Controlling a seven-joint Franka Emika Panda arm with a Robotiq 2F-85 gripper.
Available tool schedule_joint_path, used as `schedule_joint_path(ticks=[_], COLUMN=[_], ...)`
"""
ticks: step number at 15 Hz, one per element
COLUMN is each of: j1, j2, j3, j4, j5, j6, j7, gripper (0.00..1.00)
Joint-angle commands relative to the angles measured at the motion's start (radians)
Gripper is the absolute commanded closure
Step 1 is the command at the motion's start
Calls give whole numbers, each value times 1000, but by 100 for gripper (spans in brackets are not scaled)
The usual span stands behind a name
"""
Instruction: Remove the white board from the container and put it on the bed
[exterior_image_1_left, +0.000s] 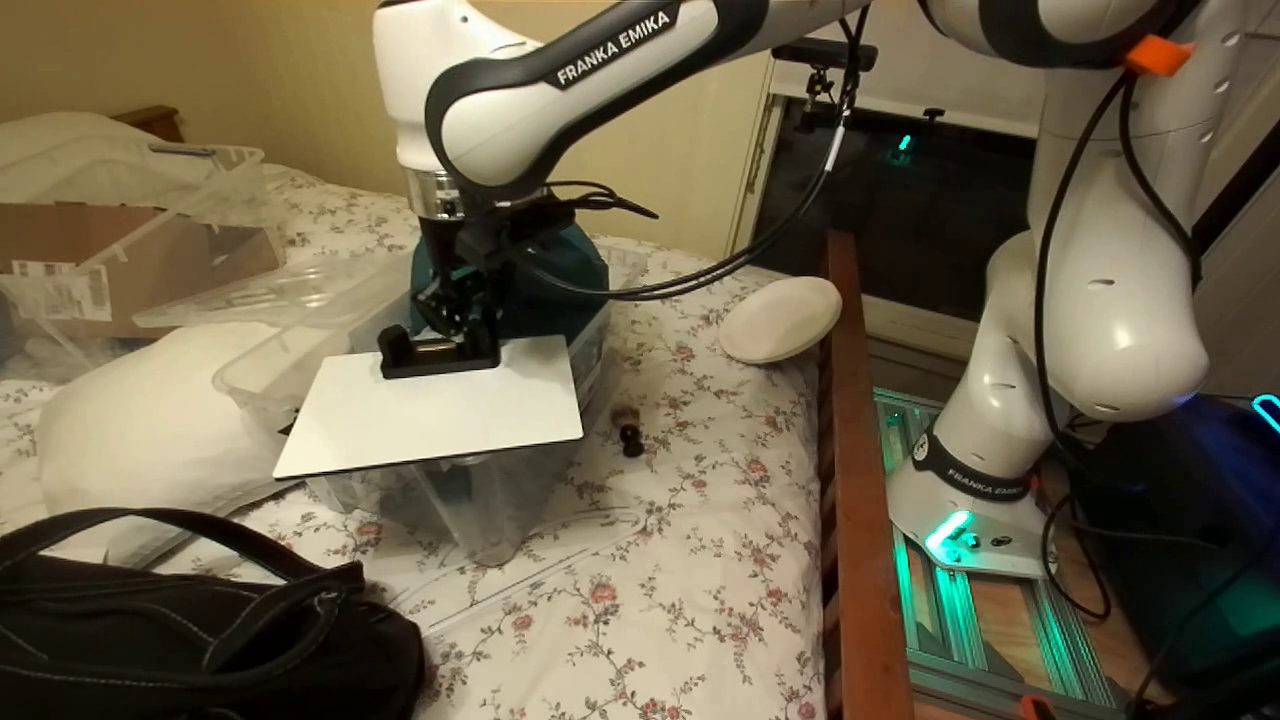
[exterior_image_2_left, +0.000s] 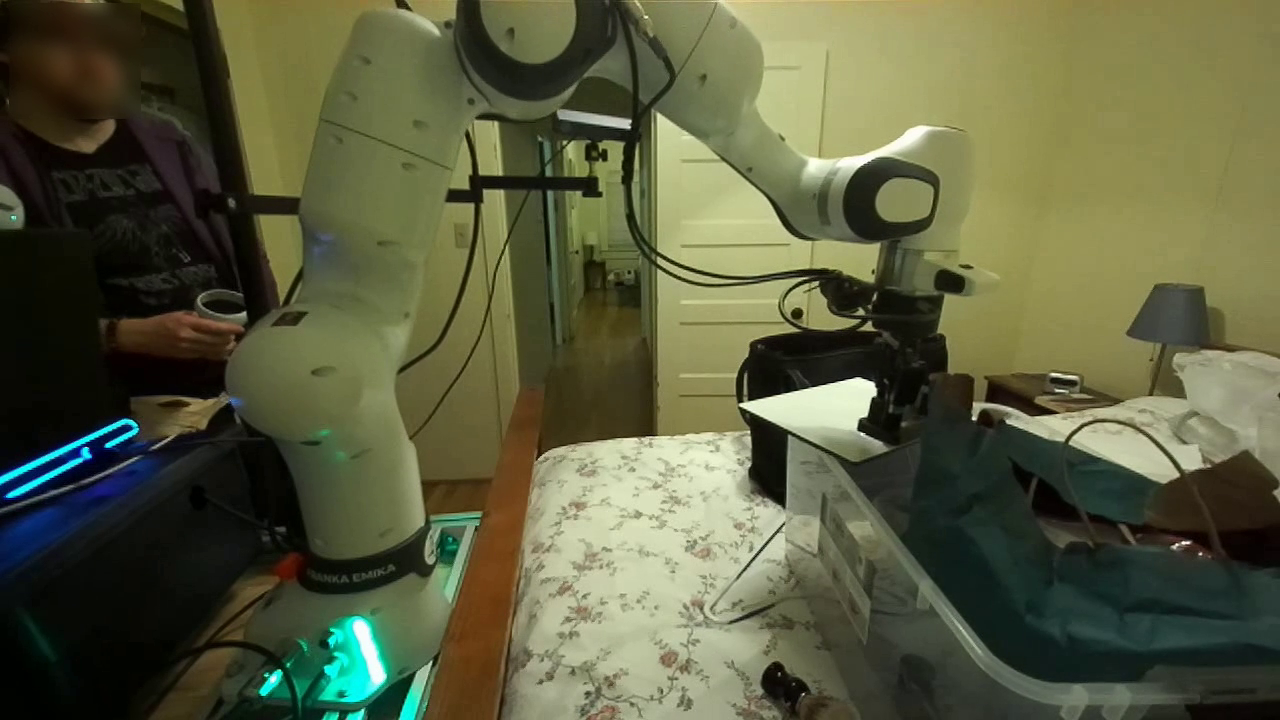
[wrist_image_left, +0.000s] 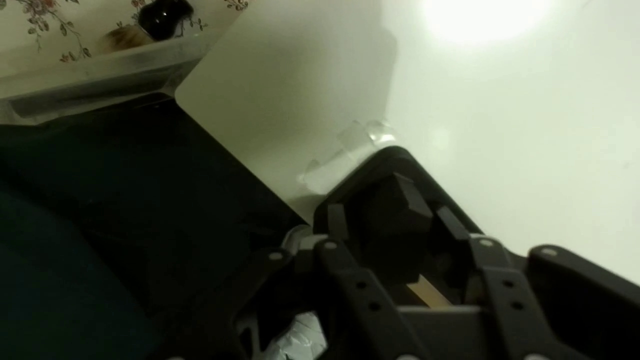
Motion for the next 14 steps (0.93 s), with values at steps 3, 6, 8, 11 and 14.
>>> schedule_joint_path(ticks=[3,6,8,11,14], j1=[25,32,33,29,19], j2=[31,27,25,25,13], j3=[-11,-17,-18,-13,-4], j4=[53,62,67,73,106], j5=[-10,-23,-23,-4,48], j6=[-46,-83,-101,-121,-192], j7=[27,51,62,63,79], gripper=[73,77,72,90,93])
